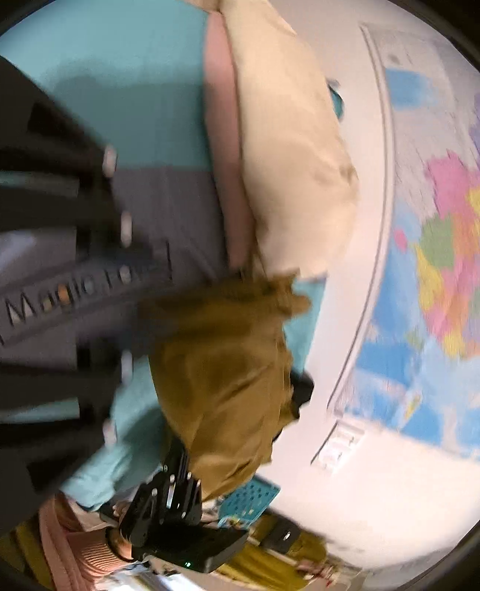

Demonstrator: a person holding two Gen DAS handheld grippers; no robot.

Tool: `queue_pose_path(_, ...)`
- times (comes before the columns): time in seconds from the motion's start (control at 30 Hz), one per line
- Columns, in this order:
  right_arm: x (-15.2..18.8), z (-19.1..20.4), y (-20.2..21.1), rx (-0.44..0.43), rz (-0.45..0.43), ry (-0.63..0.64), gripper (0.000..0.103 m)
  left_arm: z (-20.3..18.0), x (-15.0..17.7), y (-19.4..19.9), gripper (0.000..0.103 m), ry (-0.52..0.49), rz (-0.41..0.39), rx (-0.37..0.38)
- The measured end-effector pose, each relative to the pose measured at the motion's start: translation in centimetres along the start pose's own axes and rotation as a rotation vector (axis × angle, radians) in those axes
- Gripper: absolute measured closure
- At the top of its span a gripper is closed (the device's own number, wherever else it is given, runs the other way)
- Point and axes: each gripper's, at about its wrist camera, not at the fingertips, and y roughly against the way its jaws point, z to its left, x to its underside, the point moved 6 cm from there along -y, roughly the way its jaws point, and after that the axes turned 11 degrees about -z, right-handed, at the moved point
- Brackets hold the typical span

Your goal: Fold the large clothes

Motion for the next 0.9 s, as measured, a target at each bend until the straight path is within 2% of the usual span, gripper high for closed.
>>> queue_pose_path(0.07, 0.0, 0.0, 0.2, -0.002, 0.000, -0.008, 0.095, -1.3, 0.1, -1.6, 0.059, -0.025, 0.024, 0.016)
queue_pose_path(0.13, 0.2, 0.0, 0.3, 0.014, 0.007, 0.004, 0.095, -1.8, 0.4, -3.1, 0.064, -0.046, 0.060, -0.008)
queue_pose_path(0.2, 0.3, 0.0, 0.5, 0.018, 0.006, -0.004, 0.094, -1.6, 0.9, -4.8, 0.078, -0.050, 0.103, -0.038)
queue_pose_path(0.33, 0.6, 0.3, 0.5, 0.024, 0.008, 0.006, 0.092, -0.9, 1.1, -5.2, 0.090, 0.006, 0.107, -0.010)
queue_pose_path(0.43, 0.9, 0.5, 0.1, 0.022, 0.027, 0.018, 0.096, -0.6, 1.4, -4.6, 0.095, 0.017, 0.107, -0.005)
queue_pose_path(0.53, 1.7, 1.4, -0.3, -0.017, 0.074, 0.046, 0.099, -0.5, 1.9, -4.8, 0.095, 0.023, 0.138, -0.013)
queue_pose_path(0.57, 2.0, 1.5, -0.4, -0.019, 0.089, 0.056, 0.099, -0.5, 2.0, -5.1, 0.094, 0.034, 0.155, -0.012)
queue_pose_path(0.6, 2.4, 1.4, -0.6, -0.016, 0.108, 0.066, 0.099, -0.4, 2.2, -5.2, 0.085, 0.039, 0.167, -0.017)
queue_pose_path(0.67, 2.4, 0.9, 0.1, -0.034, 0.101, 0.032, 0.096, -0.1, 1.8, -4.9, 0.072, 0.031, 0.144, -0.046)
queue_pose_path(0.7, 2.2, 0.5, 0.9, -0.060, 0.083, -0.005, 0.088, -0.1, 1.4, -4.4, 0.063, 0.024, 0.115, -0.061)
queue_pose_path(0.73, 2.1, -0.1, 2.0, -0.058, 0.060, -0.033, 0.072, -0.1, 1.2, -3.9, 0.055, 0.021, 0.099, -0.058)
queue_pose_path(0.77, 2.1, -0.7, 2.7, -0.040, 0.042, -0.047, 0.066, -0.3, 1.0, -3.5, 0.042, 0.018, 0.087, -0.037)
queue_pose_path(0.83, 2.1, -2.9, 5.1, 0.000, -0.003, -0.106, 0.064, -1.0, 0.7, -3.1, 0.037, -0.003, 0.060, -0.020)
queue_pose_path(0.9, 2.9, -6.8, 8.1, 0.114, -0.036, -0.205, 0.060, -1.6, 0.5, -3.3, 0.030, -0.026, 0.050, -0.022)
